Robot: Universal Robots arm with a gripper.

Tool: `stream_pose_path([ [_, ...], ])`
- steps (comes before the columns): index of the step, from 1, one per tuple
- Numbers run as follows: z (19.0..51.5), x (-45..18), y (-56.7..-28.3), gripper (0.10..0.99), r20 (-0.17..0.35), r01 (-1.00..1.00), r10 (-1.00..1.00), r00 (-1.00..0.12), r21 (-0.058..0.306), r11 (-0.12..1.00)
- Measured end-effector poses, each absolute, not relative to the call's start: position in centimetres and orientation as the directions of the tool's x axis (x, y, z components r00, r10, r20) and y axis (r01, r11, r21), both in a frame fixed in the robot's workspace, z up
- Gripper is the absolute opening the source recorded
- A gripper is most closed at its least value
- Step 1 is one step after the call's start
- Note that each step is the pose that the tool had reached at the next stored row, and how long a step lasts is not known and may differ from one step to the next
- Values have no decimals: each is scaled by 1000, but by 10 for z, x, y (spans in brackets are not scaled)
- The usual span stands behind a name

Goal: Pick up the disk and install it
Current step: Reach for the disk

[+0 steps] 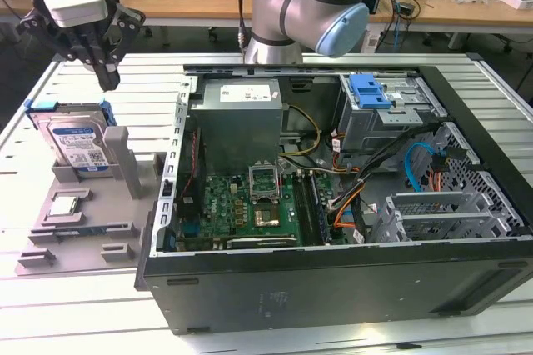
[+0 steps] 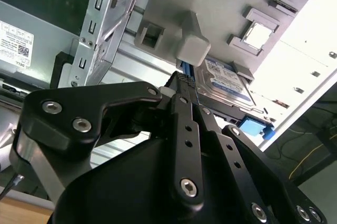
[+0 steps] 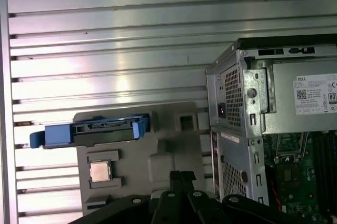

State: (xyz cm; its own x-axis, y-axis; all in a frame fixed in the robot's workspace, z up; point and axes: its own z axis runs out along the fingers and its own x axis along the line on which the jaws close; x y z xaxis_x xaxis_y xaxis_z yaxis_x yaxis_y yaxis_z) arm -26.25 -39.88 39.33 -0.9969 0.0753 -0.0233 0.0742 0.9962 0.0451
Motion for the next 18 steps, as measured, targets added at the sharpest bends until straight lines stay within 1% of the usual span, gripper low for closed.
stream_pose_path([
  [18, 393, -285, -399, 106, -23, 74, 75, -997, 45, 996],
])
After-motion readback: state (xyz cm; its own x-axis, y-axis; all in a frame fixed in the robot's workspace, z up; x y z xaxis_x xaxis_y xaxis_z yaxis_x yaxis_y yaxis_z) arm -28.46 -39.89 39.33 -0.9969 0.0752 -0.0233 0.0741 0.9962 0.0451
